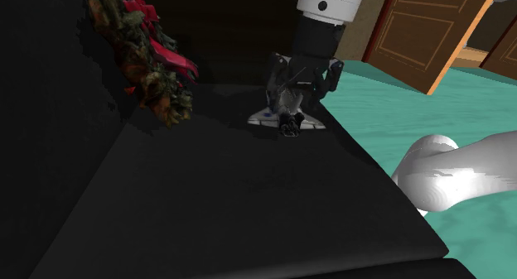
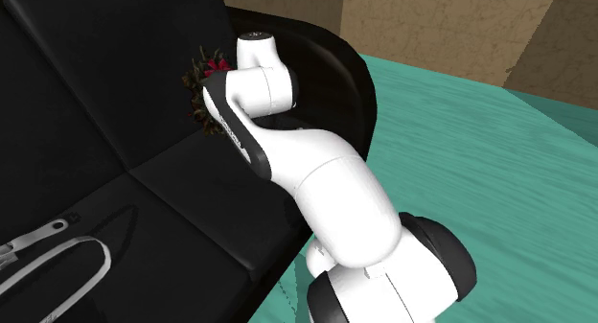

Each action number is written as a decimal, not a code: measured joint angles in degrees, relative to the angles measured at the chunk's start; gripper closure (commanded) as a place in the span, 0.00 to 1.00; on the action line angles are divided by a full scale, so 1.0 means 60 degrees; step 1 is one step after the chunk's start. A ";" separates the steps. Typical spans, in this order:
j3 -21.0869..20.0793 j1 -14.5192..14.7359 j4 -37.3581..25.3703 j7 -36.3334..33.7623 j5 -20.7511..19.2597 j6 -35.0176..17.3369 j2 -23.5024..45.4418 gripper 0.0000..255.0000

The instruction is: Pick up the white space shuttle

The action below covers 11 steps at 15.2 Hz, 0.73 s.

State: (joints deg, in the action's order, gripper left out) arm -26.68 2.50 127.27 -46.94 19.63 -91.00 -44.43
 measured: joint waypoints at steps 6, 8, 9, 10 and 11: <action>-0.0008 0.0006 0.0048 0.0006 0.0020 -0.0082 -0.0026 1.00; -0.0014 0.0003 0.0032 0.0003 0.0021 -0.0089 -0.0015 1.00; -0.0014 0.0003 0.0027 0.0002 0.0021 -0.0085 -0.0012 1.00; -0.0015 0.0003 0.0018 0.0001 0.0023 -0.0084 -0.0010 1.00; -0.0012 0.0010 0.0034 0.0002 0.0030 -0.0096 -0.0029 1.00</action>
State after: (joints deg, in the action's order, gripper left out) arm -26.75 2.56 127.48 -46.93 19.81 -91.57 -44.61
